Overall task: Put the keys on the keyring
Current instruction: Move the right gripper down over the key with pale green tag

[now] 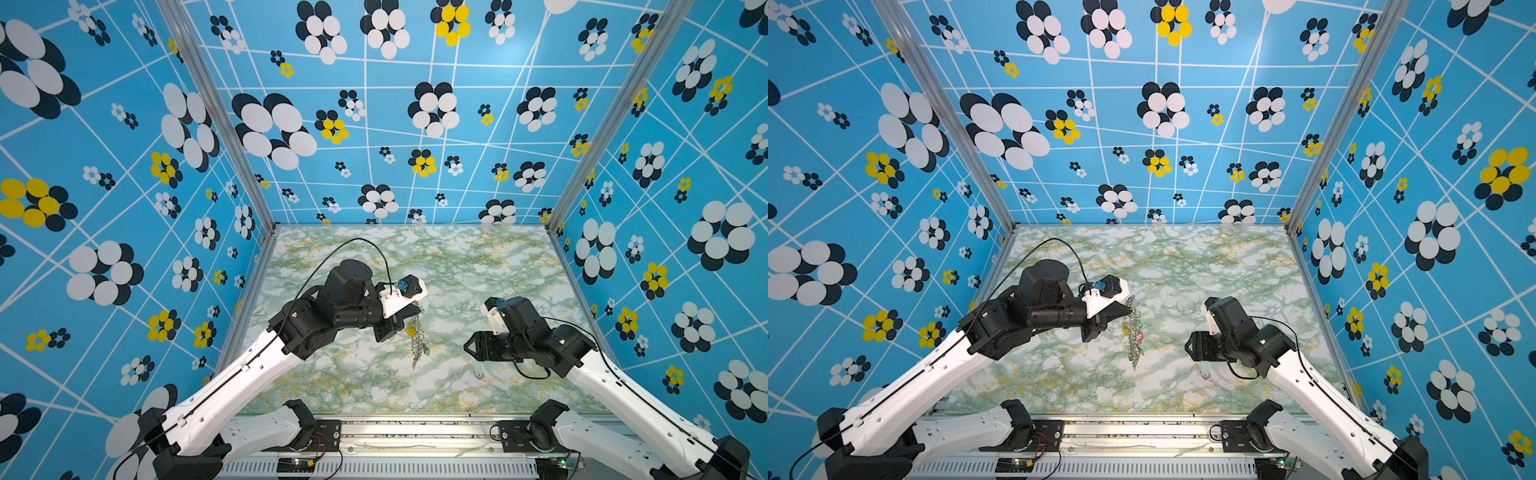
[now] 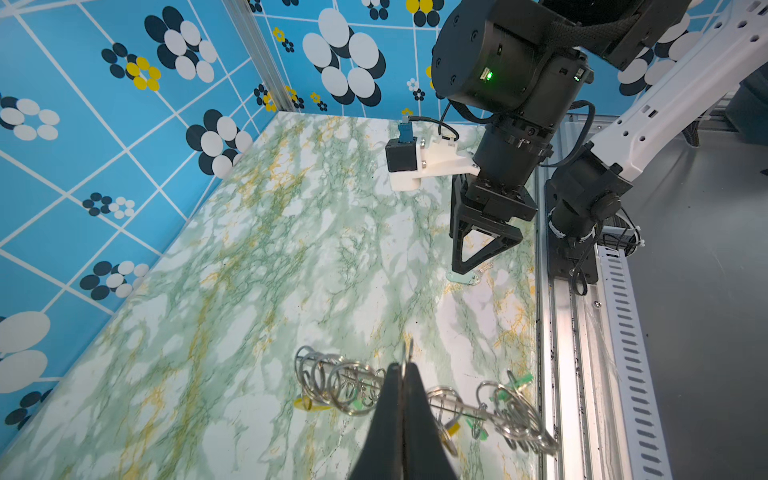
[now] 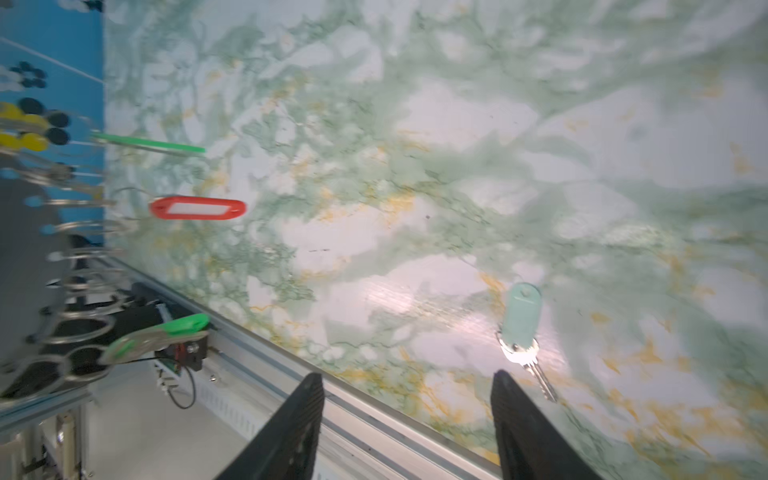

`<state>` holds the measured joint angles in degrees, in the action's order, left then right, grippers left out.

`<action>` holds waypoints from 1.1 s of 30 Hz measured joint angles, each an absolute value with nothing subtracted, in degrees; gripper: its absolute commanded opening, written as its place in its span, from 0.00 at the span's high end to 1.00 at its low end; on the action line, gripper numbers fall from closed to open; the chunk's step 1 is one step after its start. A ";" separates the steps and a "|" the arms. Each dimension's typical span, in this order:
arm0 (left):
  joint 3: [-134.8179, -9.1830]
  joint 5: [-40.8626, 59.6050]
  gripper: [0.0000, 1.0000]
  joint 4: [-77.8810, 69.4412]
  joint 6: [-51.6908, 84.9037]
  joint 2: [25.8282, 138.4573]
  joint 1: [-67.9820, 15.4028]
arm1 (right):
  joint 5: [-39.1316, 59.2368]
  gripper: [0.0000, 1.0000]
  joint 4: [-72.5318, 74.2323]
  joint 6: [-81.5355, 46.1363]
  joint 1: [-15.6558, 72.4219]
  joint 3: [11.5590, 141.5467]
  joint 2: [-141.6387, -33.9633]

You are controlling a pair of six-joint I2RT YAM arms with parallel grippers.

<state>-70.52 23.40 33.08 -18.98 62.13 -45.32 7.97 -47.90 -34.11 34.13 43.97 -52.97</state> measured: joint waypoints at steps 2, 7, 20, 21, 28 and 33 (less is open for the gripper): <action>-69.78 23.75 1.00 33.06 -18.68 62.13 -44.60 | 6.24 0.30 -49.60 -37.17 34.13 42.92 -53.06; -68.58 25.19 1.00 32.73 -17.80 62.13 -42.92 | 5.58 0.36 -49.93 -40.01 34.74 41.76 -54.39; -66.85 26.81 1.00 31.70 -17.12 62.13 -41.30 | 2.59 0.32 -44.82 -37.82 38.06 35.99 -65.65; -66.85 26.87 1.00 31.70 -17.10 62.13 -41.25 | 2.42 0.31 -43.97 -38.17 38.09 35.40 -65.65; -66.85 27.42 1.00 31.70 -16.97 62.13 -41.08 | 5.21 0.29 -36.56 -39.94 38.13 31.97 -68.45; -66.85 27.51 1.00 31.70 -16.97 62.13 -40.82 | 9.10 0.29 -32.73 -41.63 38.13 31.86 -69.28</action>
<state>-66.85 27.51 31.70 -16.97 62.13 -40.82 9.10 -32.73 -41.63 38.13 31.86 -69.28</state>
